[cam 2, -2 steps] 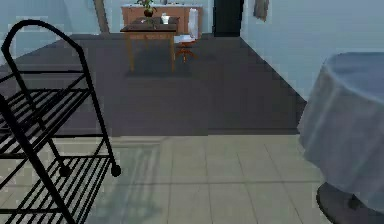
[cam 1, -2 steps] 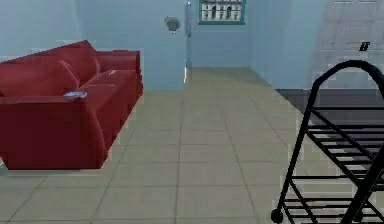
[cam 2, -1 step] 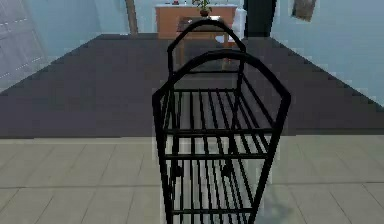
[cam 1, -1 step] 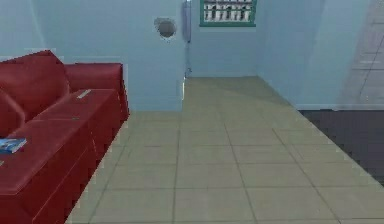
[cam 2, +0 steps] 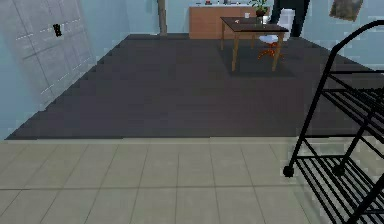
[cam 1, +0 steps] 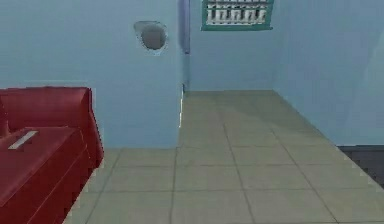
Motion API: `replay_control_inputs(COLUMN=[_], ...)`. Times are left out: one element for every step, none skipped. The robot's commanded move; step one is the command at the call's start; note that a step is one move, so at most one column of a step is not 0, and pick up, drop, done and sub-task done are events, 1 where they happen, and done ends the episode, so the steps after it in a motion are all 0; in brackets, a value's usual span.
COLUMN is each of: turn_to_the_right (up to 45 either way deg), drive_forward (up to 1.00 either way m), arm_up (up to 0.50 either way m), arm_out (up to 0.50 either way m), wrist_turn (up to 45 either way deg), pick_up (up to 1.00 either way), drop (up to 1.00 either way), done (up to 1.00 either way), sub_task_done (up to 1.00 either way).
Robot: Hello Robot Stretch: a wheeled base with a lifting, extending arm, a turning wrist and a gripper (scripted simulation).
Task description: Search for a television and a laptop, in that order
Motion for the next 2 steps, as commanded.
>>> replay_control_inputs(turn_to_the_right=[3.0, 0.0], drive_forward=[0.00, 1.00], arm_up=[0.00, 0.00], arm_out=[0.00, 0.00], wrist_turn=[0.0, 0.0], pick_up=[0.00, 0.00], drop=[0.00, 0.00], done=[0.00, 0.00], sub_task_done=[0.00, 0.00])
